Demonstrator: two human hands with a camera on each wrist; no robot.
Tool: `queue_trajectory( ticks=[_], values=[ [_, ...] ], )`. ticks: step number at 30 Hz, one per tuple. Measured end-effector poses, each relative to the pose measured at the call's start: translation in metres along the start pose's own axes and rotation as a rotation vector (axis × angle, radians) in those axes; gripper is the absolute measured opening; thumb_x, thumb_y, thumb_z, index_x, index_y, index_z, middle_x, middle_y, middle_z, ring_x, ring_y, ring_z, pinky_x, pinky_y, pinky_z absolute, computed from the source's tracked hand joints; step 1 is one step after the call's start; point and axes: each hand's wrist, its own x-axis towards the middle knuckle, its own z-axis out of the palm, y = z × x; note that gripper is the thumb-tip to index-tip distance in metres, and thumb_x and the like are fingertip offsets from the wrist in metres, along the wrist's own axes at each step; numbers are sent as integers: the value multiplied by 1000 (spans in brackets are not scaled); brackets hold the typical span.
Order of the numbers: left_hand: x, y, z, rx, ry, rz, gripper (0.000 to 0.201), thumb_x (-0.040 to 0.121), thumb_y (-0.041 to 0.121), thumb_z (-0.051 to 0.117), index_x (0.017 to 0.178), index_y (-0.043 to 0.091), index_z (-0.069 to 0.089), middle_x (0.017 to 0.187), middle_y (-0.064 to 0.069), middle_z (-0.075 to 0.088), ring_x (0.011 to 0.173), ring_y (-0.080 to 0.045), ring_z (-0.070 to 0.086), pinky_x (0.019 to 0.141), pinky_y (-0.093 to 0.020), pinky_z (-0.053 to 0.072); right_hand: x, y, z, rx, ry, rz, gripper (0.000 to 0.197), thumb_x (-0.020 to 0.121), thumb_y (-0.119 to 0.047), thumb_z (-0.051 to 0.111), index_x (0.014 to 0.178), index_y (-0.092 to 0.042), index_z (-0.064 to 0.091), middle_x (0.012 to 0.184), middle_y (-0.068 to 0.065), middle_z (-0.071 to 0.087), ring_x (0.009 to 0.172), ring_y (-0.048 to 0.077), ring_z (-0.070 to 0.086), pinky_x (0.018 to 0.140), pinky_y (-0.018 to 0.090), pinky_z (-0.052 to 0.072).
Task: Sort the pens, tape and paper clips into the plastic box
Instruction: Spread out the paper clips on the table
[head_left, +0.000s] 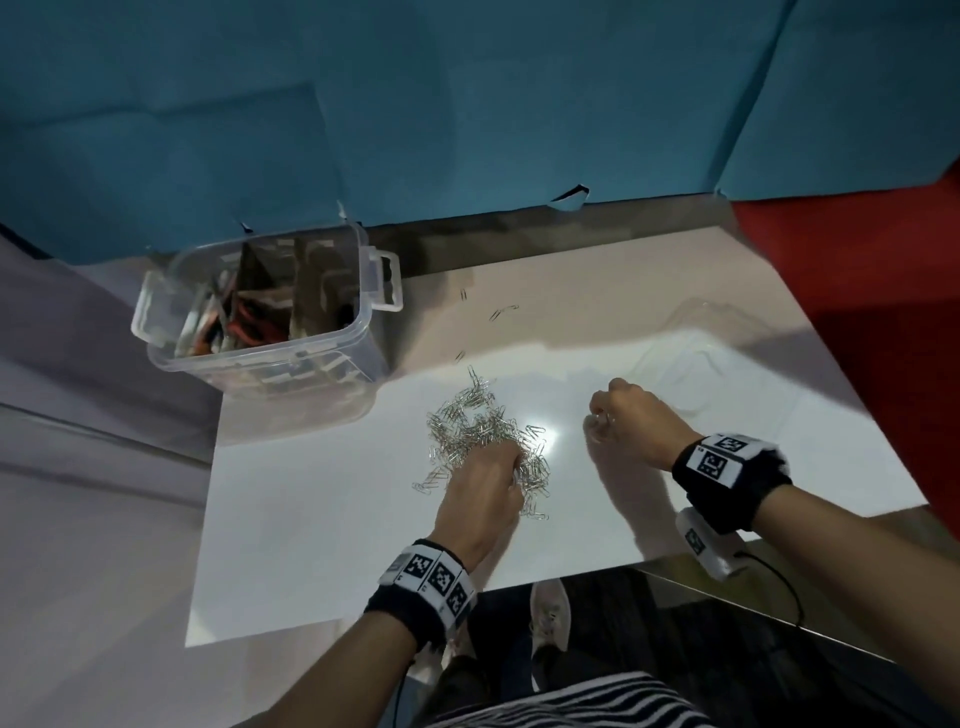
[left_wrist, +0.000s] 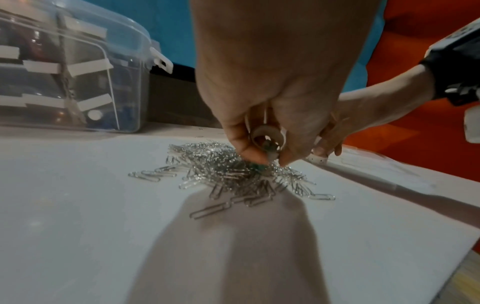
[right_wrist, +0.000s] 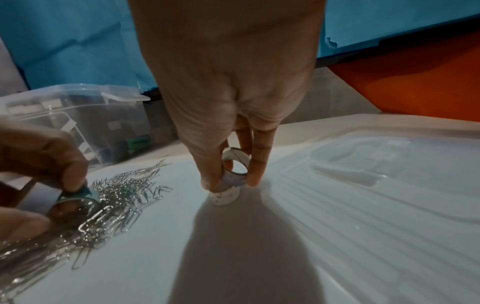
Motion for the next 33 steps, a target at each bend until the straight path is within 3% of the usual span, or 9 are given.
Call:
queue_trajectory(
  ticks=[3, 11, 15, 17, 19, 22, 27, 30, 33],
  values=[
    [4, 3, 1, -11, 23, 21, 22, 81, 1, 54, 88, 21, 48, 84, 7, 52, 83, -15, 45, 68, -33, 45, 0, 1, -5, 7, 28, -14, 16, 87, -15, 60, 99, -6, 66, 98, 8, 53, 85, 30, 60, 75, 42, 51],
    [31, -4, -62, -248, 79, 89, 22, 83, 7, 66, 101, 18, 58, 99, 6, 55, 84, -4, 55, 71, -10, 44, 7, -15, 7, -78, -68, -72, 16, 86, -12, 50, 92, -9, 64, 94, 5, 59, 85, 25, 57, 69, 35, 47],
    [47, -17, -110, -265, 143, 103, 24, 83, 7, 69, 103, 18, 61, 105, 5, 57, 90, 2, 55, 74, -7, 43, 45, -61, -38, 45, 17, -101, 9, 80, -15, 65, 88, -18, 68, 85, 0, 66, 78, 18, 62, 68, 31, 50],
    [54, -23, -141, -275, 189, 71, 24, 84, 8, 70, 106, 17, 63, 108, 7, 59, 93, 1, 55, 77, -4, 41, 66, -97, -72, 155, 102, -158, 21, 77, -15, 67, 70, -32, 58, 71, -9, 60, 63, 7, 56, 59, 25, 42],
    [62, -36, -178, -293, 284, 40, 28, 83, 8, 72, 107, 17, 63, 108, 7, 60, 92, 0, 57, 77, -4, 41, 87, -140, -103, 233, 152, -238, 24, 78, -17, 66, 72, -36, 52, 72, -12, 59, 61, 1, 51, 57, 23, 38],
    [80, -71, -237, -241, 412, -55, 36, 80, 13, 77, 112, 17, 60, 107, 8, 61, 89, -1, 58, 75, -9, 42, 119, -204, -133, 339, 210, -337, 8, 79, -19, 68, 82, -26, 67, 78, -10, 66, 68, 5, 57, 63, 22, 42],
    [113, -135, -300, -132, 480, -274, 46, 77, 10, 76, 120, 14, 60, 106, -8, 65, 92, -19, 62, 73, -18, 37, 172, -293, -140, 539, 207, -356, 13, 80, -11, 69, 92, -9, 74, 81, 5, 71, 70, 10, 58, 55, 10, 41],
    [129, -155, -311, -4, 342, -342, 46, 82, 15, 75, 126, 15, 60, 119, -13, 67, 108, -30, 66, 87, -28, 47, 204, -326, -126, 638, 207, -280, 17, 80, -12, 75, 95, -4, 72, 95, 14, 73, 79, 17, 62, 72, 29, 52],
    [127, -163, -316, 159, 184, -310, 45, 81, 29, 73, 125, 28, 62, 118, -3, 70, 106, -24, 67, 79, -25, 46, 222, -341, -114, 569, 137, -258, 21, 85, -18, 71, 98, -2, 70, 102, 15, 73, 90, 25, 67, 80, 36, 53]
  ],
)
